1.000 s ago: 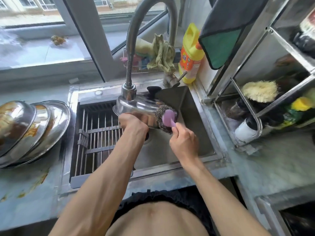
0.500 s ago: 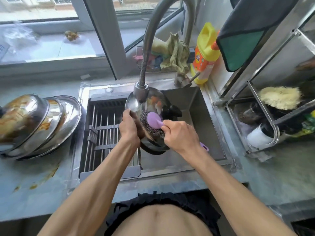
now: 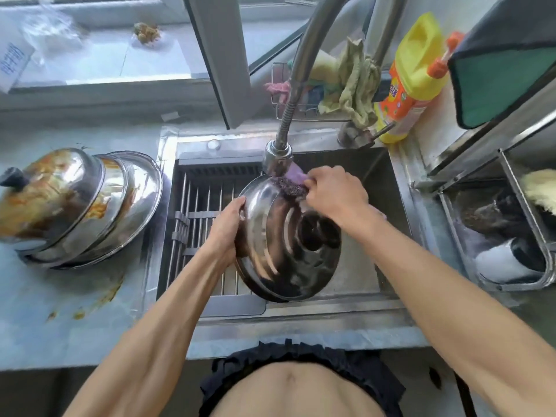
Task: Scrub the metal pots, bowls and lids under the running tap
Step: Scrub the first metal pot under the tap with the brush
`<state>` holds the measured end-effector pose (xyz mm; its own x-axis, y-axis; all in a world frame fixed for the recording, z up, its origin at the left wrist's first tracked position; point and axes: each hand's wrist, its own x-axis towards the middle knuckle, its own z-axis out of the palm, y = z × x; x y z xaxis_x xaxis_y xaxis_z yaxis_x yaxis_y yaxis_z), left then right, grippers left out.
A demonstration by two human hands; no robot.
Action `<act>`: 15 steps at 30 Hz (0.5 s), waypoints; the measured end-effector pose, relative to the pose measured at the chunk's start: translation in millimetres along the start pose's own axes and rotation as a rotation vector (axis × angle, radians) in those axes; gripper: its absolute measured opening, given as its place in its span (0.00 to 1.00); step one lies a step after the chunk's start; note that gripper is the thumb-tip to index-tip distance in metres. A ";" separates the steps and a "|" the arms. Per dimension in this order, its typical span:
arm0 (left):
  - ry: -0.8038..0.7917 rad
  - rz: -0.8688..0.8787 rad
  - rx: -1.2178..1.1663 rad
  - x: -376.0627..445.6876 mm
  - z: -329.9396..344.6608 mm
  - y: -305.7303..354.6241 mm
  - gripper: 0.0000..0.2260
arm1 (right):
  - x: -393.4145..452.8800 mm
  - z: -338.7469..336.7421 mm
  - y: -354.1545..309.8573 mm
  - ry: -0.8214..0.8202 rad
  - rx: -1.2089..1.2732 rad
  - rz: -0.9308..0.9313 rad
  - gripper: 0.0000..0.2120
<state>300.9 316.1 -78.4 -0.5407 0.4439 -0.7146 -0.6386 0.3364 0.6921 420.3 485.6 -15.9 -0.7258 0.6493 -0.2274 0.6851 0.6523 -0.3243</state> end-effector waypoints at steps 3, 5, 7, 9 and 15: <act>-0.035 -0.005 -0.020 5.8 -3.3 -0.3 0.15 | 22.0 2.6 27.7 -0.044 0.020 0.087 0.11; -0.053 -0.028 -0.061 9.2 -8.6 -1.4 0.14 | 24.1 7.6 46.0 -0.096 0.061 0.152 0.09; -0.051 -0.062 -0.127 9.7 -13.8 -2.8 0.11 | 15.9 16.8 63.3 -0.119 0.114 0.225 0.10; -0.016 -0.082 -0.207 11.0 -18.0 -5.4 0.12 | -0.3 32.7 76.3 -0.128 0.159 0.274 0.12; 0.089 -0.101 -0.346 6.7 -15.0 -7.9 0.19 | -57.5 72.8 81.2 -0.156 0.240 0.312 0.12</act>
<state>294.1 304.0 -90.2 -0.5009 0.3441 -0.7942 -0.8305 0.0671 0.5529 513.2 472.7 -96.0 -0.4991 0.7224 -0.4785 0.8530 0.3125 -0.4180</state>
